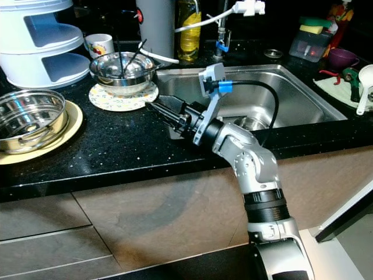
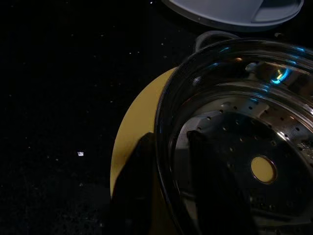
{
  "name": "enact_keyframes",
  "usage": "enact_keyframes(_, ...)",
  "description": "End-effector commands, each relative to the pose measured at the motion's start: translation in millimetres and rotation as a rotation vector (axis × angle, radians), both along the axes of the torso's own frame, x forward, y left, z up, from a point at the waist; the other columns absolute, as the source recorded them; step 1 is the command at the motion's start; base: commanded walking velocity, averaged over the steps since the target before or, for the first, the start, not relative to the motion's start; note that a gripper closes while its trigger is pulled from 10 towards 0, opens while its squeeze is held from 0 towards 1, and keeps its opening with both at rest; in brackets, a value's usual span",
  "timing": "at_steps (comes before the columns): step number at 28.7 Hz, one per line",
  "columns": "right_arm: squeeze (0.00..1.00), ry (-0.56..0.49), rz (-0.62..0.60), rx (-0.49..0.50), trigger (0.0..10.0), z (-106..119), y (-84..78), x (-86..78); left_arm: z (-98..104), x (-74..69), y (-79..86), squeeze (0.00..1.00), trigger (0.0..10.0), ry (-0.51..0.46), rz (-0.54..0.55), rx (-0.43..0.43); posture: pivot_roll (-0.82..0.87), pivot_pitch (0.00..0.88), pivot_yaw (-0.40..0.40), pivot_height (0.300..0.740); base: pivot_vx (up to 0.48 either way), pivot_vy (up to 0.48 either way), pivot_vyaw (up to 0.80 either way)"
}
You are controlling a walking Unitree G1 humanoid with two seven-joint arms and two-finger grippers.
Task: Kitchen organization
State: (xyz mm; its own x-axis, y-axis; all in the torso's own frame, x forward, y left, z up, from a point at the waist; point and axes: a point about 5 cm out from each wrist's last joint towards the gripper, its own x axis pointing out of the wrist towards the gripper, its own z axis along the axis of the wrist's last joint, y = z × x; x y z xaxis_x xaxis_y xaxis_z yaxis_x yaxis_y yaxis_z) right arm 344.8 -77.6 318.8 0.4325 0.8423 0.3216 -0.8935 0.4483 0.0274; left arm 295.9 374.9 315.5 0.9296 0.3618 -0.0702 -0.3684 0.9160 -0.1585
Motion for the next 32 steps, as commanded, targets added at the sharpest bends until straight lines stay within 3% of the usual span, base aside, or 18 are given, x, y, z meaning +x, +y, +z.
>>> enact_keyframes(1,0.0,0.017,-0.006,-0.011,10.0,-4,-2.1,1.3,-1,-4.5,7.9,0.0,0.0,0.019,0.025,0.012,0.03,0.198,-0.039,0.74,0.0,0.0,0.0)
enact_keyframes(13,0.0,0.025,-0.02,-0.002,10.0,-5,-3.4,3.5,1,-6.0,11.2,0.0,0.0,0.023,0.049,0.054,0.04,0.194,-0.039,0.74,0.0,0.0,0.0)
enact_keyframes(22,0.0,0.025,-0.029,0.0,10.0,-5,-3.9,5.2,13,-5.2,11.4,0.0,0.0,-0.047,0.05,0.105,0.04,0.188,-0.039,0.74,0.0,0.0,0.0)
enact_keyframes(25,0.0,0.02,-0.033,0.046,10.0,3,-6.8,5.6,63,-6.5,-10.2,0.0,0.0,-0.364,-0.05,0.158,0.04,0.174,-0.038,0.74,0.0,0.0,0.0)
enact_keyframes(26,0.0,0.02,-0.033,0.046,10.0,3,-6.8,5.6,63,-6.5,-10.2,0.0,0.0,-0.364,-0.05,0.158,0.04,0.174,-0.038,0.74,0.0,0.0,0.0)
enact_keyframes(28,0.0,0.027,-0.032,0.084,10.0,7,-8.4,5.4,88,-9.1,-29.6,0.0,0.0,-0.518,-0.162,0.178,0.04,0.167,-0.037,0.74,0.0,0.0,0.0)
enact_keyframes(29,0.0,0.027,-0.032,0.084,10.0,7,-8.4,5.4,88,-9.1,-29.6,0.0,0.0,-0.518,-0.162,0.178,0.04,0.167,-0.037,0.74,0.0,0.0,0.0)
enact_keyframes(30,0.0,0.038,-0.042,0.121,10.0,12,-9.9,6.0,102,-10.4,-49.4,0.0,0.0,-0.61,-0.273,0.203,0.04,0.163,-0.035,0.74,0.0,0.0,0.0)
enact_keyframes(32,0.0,0.042,-0.049,0.137,10.0,13,-10.6,6.7,106,-11.0,-57.6,0.0,0.0,-0.645,-0.321,0.217,0.04,0.163,-0.035,0.74,0.0,0.0,0.0)
